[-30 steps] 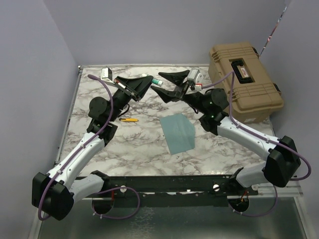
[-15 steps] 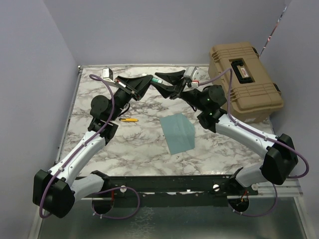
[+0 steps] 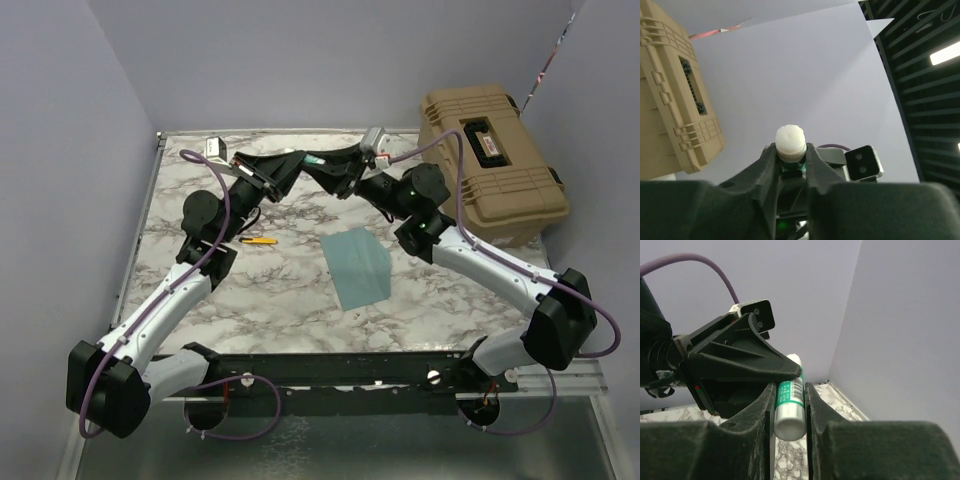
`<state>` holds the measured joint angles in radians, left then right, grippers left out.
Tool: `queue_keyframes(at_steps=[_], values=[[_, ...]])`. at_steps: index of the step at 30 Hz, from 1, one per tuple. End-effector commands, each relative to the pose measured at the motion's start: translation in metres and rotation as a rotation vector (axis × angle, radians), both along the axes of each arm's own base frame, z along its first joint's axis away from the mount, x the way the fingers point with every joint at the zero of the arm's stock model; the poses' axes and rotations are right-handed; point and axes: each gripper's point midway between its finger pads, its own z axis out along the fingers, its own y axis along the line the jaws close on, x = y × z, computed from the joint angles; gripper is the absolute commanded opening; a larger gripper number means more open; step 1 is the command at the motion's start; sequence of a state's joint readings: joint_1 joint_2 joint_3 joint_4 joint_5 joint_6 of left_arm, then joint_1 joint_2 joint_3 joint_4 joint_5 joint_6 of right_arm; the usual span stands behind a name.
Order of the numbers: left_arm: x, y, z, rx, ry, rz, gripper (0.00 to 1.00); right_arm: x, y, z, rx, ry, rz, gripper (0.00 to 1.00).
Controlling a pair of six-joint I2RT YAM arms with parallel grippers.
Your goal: Place the letter into the envelope and seal it
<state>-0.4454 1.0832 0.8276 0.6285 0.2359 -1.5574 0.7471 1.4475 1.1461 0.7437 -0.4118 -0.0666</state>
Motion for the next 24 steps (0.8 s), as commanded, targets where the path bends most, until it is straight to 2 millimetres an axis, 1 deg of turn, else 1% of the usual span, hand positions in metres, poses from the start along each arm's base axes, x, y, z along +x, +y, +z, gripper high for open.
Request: queue_keyframes(at_steps=[1, 2, 3, 5, 7, 8, 10, 11, 12, 14, 16, 17, 20, 22, 24], values=[[-0.004, -0.005, -0.016, 0.082, 0.0, -0.009, 0.49, 0.021, -0.009, 0.002, -0.011, 0.161, -0.12, 0.0], [-0.003, -0.005, -0.024, 0.127, 0.008, 0.002, 0.63, 0.032, -0.015, -0.004, -0.025, 0.226, -0.188, 0.0], [-0.001, -0.006, -0.035, 0.181, 0.027, 0.013, 0.72, 0.041, -0.023, -0.012, -0.029, 0.307, -0.254, 0.01], [0.001, -0.005, -0.06, 0.319, 0.029, 0.037, 0.82, 0.063, -0.049, -0.039, -0.045, 0.471, -0.433, 0.01], [-0.001, -0.004, -0.088, 0.443, 0.035, 0.038, 0.86, 0.07, -0.072, -0.074, -0.098, 0.624, -0.531, 0.01], [-0.004, -0.004, -0.101, 0.491, 0.025, 0.031, 0.86, 0.068, -0.081, -0.095, -0.142, 0.706, -0.567, 0.01], [-0.01, -0.005, -0.133, 0.563, 0.035, 0.0, 0.87, 0.056, -0.099, -0.137, -0.239, 0.844, -0.627, 0.01], [-0.013, -0.005, -0.15, 0.6, 0.041, -0.018, 0.86, 0.048, -0.108, -0.159, -0.287, 0.907, -0.658, 0.01], [-0.015, -0.007, -0.167, 0.628, 0.059, -0.036, 0.82, 0.038, -0.116, -0.178, -0.332, 0.961, -0.673, 0.01], [-0.016, -0.008, -0.196, 0.675, 0.105, -0.067, 0.7, 0.018, -0.126, -0.212, -0.403, 1.05, -0.675, 0.01], [-0.014, -0.012, -0.218, 0.717, 0.138, -0.093, 0.58, -0.001, -0.129, -0.243, -0.47, 1.126, -0.65, 0.01], [-0.012, -0.016, -0.225, 0.739, 0.138, -0.108, 0.55, -0.01, -0.129, -0.257, -0.501, 1.16, -0.63, 0.01], [-0.004, -0.032, -0.243, 0.808, 0.135, -0.144, 0.48, -0.026, -0.129, -0.291, -0.592, 1.24, -0.588, 0.01], [0.001, -0.046, -0.258, 0.847, 0.143, -0.18, 0.43, -0.03, -0.128, -0.311, -0.632, 1.279, -0.586, 0.01], [0.003, -0.06, -0.275, 0.881, 0.152, -0.224, 0.37, -0.032, -0.124, -0.326, -0.652, 1.311, -0.574, 0.01]])
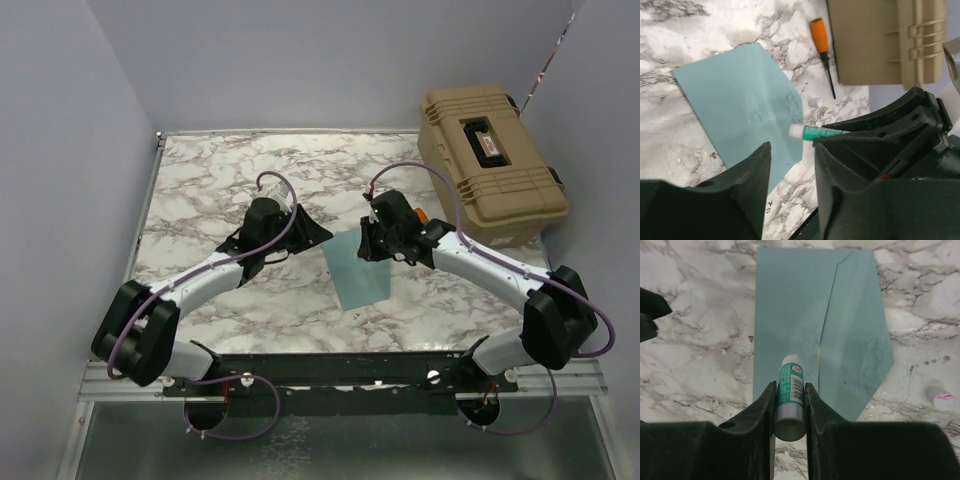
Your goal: Place the letter into the envelope and seal it
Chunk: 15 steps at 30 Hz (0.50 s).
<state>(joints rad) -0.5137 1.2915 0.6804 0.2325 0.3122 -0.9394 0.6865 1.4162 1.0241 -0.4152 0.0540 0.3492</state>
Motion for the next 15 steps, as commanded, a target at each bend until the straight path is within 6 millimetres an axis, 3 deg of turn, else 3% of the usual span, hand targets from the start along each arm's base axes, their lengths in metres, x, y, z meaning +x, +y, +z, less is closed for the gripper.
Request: queue_keyframes(at_steps=[1, 7, 15], values=[[0.006, -0.033, -0.023, 0.089, -0.022, -0.125, 0.34, -0.018, 0.007, -0.035, -0.008, 0.142, 0.025, 0.01], [0.015, -0.057, -0.066, 0.143, 0.041, -0.152, 0.2, -0.005, 0.009, -0.055, -0.041, 0.134, -0.007, 0.01], [0.02, -0.065, -0.096, 0.176, 0.093, -0.151, 0.09, 0.006, 0.012, -0.073, -0.078, 0.117, -0.005, 0.01]])
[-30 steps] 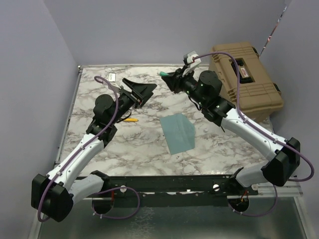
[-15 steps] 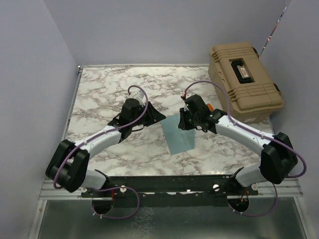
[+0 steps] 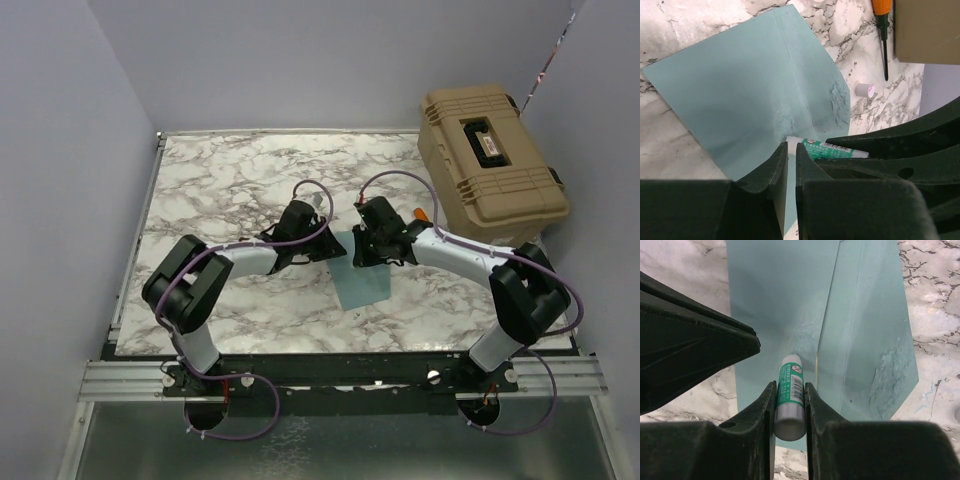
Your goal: Place the letter into the envelope and seal it
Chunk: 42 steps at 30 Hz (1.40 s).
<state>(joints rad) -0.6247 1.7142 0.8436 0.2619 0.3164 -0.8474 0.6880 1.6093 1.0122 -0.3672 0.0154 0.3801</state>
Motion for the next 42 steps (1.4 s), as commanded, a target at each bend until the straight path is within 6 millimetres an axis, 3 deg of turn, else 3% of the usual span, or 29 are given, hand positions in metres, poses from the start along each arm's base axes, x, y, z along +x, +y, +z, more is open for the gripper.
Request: queue_keyframes(at_steps=[1, 7, 12, 22, 32, 42], values=[[0.011, -0.007, -0.005, 0.01, -0.029, 0.004, 0.08, 0.01, 0.002, -0.007, -0.023, -0.041, -0.008, 0.01], [0.004, 0.003, -0.048, 0.097, 0.065, 0.031, 0.0, 0.013, -0.004, -0.015, -0.071, -0.042, -0.02, 0.01], [-0.003, 0.012, -0.074, 0.182, 0.118, 0.048, 0.0, 0.013, -0.009, -0.021, -0.106, -0.055, -0.012, 0.01], [-0.009, 0.029, -0.097, 0.282, 0.176, 0.093, 0.0, 0.022, -0.012, -0.029, -0.142, -0.081, -0.037, 0.01], [-0.007, 0.035, -0.106, 0.302, 0.235, 0.167, 0.0, -0.027, -0.02, -0.032, -0.174, 0.006, 0.065, 0.01], [-0.017, 0.042, -0.119, 0.322, 0.278, 0.188, 0.0, -0.051, -0.027, -0.033, -0.171, 0.054, 0.064, 0.01]])
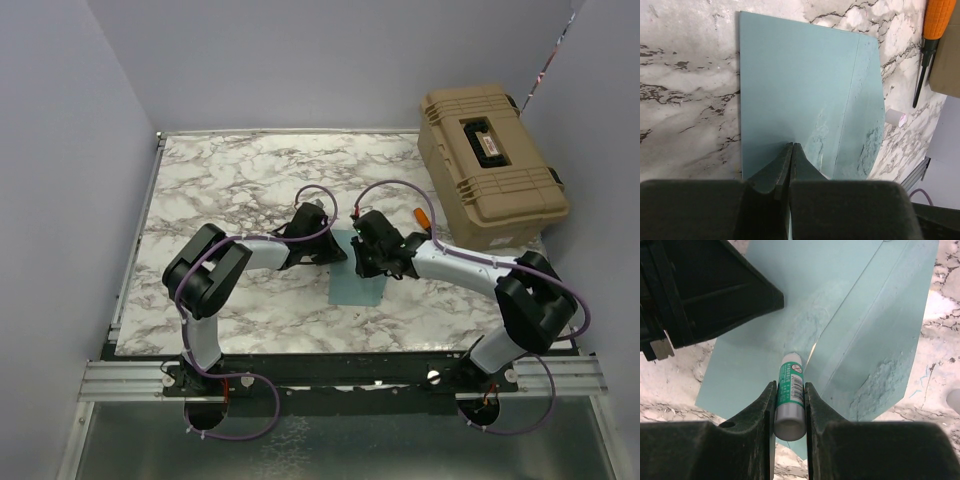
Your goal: Place the letter into the envelope and seal it
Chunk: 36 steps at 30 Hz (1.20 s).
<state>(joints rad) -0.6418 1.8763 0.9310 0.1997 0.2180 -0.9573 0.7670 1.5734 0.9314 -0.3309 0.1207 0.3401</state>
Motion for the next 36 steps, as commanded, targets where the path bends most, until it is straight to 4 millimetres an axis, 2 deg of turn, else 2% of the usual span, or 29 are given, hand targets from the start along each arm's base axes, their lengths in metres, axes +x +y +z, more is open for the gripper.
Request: queue_keyframes(at_steps=[1, 6, 10, 16, 19, 25, 28, 33, 36], values=[[-0.031, 0.046, -0.07, 0.236, 0.145, 0.05, 0.0, -0.031, -0.024, -0.022, -0.092, 0.107, -0.004, 0.0], [-0.033, 0.045, -0.068, 0.233, 0.135, 0.019, 0.0, -0.005, -0.031, -0.033, -0.148, 0.022, -0.096, 0.0], [-0.037, 0.047, -0.071, 0.251, 0.137, -0.014, 0.0, 0.017, -0.028, -0.035, -0.144, -0.022, -0.151, 0.0], [-0.04, 0.052, -0.076, 0.287, 0.138, -0.037, 0.0, 0.029, -0.018, -0.03, -0.144, -0.031, -0.147, 0.0], [-0.037, 0.052, -0.076, 0.291, 0.137, -0.024, 0.0, 0.018, -0.017, -0.026, -0.124, 0.005, -0.122, 0.0], [-0.033, 0.05, -0.076, 0.282, 0.151, 0.015, 0.0, -0.024, -0.022, -0.016, -0.096, 0.164, -0.08, 0.0], [-0.032, 0.05, -0.076, 0.284, 0.153, 0.023, 0.0, -0.038, -0.019, -0.013, -0.076, 0.225, -0.047, 0.0], [-0.032, 0.05, -0.078, 0.285, 0.157, 0.028, 0.0, -0.047, -0.01, -0.016, -0.036, 0.269, 0.009, 0.0], [-0.032, 0.051, -0.077, 0.285, 0.157, 0.028, 0.0, -0.041, -0.008, -0.018, -0.034, 0.25, 0.003, 0.0]])
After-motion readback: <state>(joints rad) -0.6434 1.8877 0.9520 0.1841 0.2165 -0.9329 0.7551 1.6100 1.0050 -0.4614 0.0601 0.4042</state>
